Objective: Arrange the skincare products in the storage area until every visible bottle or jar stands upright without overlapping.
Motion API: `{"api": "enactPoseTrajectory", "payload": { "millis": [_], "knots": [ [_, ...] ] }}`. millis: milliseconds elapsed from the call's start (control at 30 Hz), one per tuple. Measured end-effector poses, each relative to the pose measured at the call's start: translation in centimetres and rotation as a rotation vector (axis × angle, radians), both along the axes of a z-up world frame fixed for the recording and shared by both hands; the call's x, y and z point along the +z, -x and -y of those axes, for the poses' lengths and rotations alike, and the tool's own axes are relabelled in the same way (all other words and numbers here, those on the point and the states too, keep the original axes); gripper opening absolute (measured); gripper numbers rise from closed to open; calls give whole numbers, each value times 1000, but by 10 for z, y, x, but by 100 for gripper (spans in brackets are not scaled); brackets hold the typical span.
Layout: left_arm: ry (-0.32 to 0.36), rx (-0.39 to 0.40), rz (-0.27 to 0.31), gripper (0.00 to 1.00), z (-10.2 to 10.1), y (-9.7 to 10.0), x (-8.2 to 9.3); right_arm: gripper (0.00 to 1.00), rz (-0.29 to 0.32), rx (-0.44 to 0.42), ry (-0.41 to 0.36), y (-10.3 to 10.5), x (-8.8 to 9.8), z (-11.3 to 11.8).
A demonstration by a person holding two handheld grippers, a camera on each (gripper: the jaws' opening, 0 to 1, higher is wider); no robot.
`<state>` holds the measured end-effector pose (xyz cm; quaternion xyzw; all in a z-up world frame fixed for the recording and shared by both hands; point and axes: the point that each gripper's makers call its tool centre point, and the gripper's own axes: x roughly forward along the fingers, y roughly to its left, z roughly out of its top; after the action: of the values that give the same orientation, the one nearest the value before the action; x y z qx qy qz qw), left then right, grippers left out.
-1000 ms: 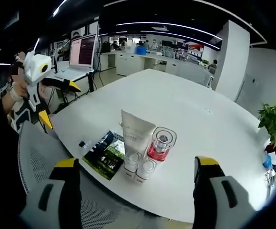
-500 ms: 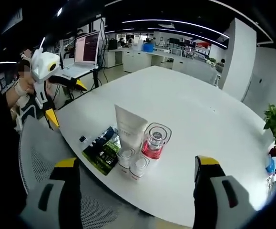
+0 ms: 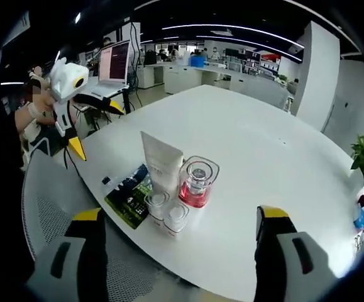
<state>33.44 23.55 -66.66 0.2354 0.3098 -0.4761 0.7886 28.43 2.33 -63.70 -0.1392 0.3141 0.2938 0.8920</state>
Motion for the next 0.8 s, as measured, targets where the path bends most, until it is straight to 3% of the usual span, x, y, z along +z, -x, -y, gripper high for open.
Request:
{"api": "enactPoseTrajectory", "payload": {
  "millis": [133, 200, 567, 800],
  "knots": [
    [14, -12, 8, 97, 3, -9, -2, 95, -13, -4, -43, -2, 0, -1],
    [-3, -20, 7, 97, 4, -12, -5, 90, -16, 1, -43, -2, -1, -2],
    [-18, -51, -2, 97, 10, -30, -13, 82, -32, -4, -55, -2, -7, -1],
    [-56, -134, 8, 93, 19, -37, -19, 76, -48, 5, -55, 0, -11, 1]
  ]
}}
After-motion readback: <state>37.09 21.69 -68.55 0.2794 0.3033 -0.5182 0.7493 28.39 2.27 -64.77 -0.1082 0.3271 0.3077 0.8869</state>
